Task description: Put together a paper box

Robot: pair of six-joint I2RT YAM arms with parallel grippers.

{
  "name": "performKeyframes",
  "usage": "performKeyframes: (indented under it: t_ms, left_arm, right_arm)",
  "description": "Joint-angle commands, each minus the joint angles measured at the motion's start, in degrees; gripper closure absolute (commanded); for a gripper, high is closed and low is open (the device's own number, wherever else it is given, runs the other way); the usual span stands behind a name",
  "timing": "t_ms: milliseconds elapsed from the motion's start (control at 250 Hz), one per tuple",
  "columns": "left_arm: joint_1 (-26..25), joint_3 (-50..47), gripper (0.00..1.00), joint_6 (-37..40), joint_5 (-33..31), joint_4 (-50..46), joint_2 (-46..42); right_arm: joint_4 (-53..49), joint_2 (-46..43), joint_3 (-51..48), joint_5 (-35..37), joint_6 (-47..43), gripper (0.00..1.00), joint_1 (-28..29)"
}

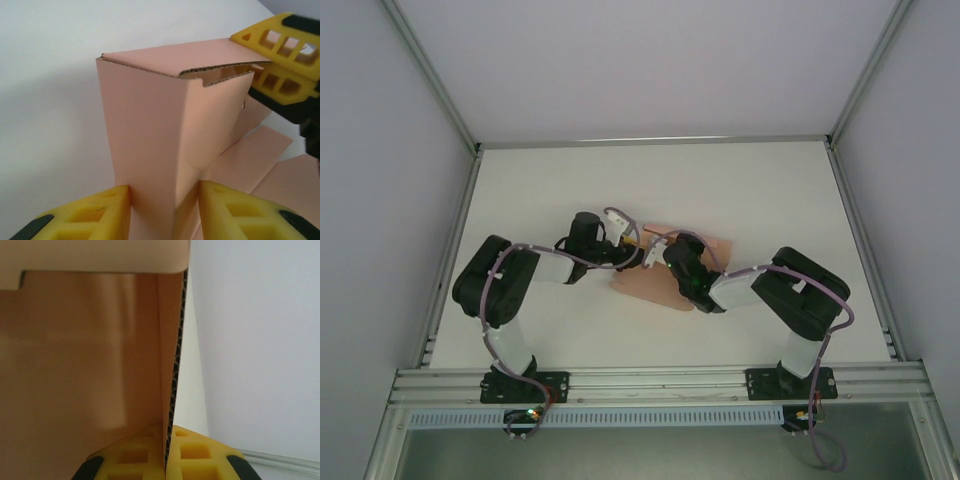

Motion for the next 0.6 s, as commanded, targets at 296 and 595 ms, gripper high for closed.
performKeyframes:
  t_ms: [296, 595]
  left_arm:
    - [-0.69, 2.92, 0.57, -3.25, 10.15, 8.66, -2.39]
    - [-1.97, 2.75, 0.55, -3.71, 6.62, 10.89, -3.3]
  right_arm:
    - [-12.94, -9.22, 3.84, -15.58, 7.96, 1.0, 2.73]
    - [-22.62, -13.71, 4.62, -19.48, 11.73, 1.0, 3.44]
